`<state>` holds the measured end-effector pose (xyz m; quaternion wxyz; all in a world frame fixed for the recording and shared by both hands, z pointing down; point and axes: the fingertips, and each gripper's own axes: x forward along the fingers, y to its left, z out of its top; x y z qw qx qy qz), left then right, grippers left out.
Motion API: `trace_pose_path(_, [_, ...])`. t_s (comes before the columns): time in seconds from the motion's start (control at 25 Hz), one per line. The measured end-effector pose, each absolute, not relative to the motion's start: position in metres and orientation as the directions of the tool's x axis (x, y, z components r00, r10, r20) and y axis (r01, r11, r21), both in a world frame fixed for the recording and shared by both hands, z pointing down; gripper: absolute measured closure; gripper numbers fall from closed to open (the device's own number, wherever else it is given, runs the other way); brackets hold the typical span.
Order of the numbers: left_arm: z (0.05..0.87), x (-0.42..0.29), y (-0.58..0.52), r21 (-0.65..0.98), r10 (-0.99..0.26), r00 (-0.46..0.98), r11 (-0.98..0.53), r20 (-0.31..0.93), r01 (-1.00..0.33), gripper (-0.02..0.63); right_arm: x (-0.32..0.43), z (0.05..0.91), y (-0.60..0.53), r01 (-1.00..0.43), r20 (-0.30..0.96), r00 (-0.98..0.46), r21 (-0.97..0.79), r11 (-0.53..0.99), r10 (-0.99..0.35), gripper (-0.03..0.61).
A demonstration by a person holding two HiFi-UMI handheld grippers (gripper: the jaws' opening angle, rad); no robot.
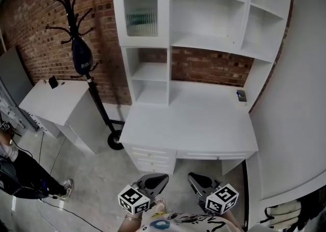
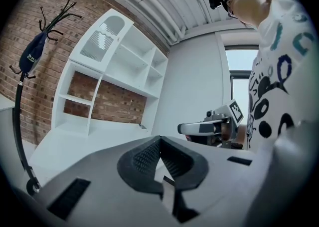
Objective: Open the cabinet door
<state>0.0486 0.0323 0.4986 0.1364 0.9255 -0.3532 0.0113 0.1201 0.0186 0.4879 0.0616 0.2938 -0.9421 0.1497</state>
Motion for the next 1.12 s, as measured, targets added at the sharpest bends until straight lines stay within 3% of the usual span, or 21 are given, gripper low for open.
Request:
trace_pose_path(0.6, [0.489, -0.014, -0.036, 0.222, -0.610, 0.784, -0.754, 0.112, -0.618, 0.601, 0.057, 0.482, -0.051, -0.609, 0.189, -0.793, -0.235, 0.758, -0.578, 0.549])
trace_pose_path(1.12, [0.498, -0.056, -0.077, 0.239, -0.656, 0.748, -0.713, 0.106, -0.659, 0.601, 0.019, 0.481, -0.085, -0.625, 0.190, -0.780, -0.226, 0.747, -0.596, 0.549])
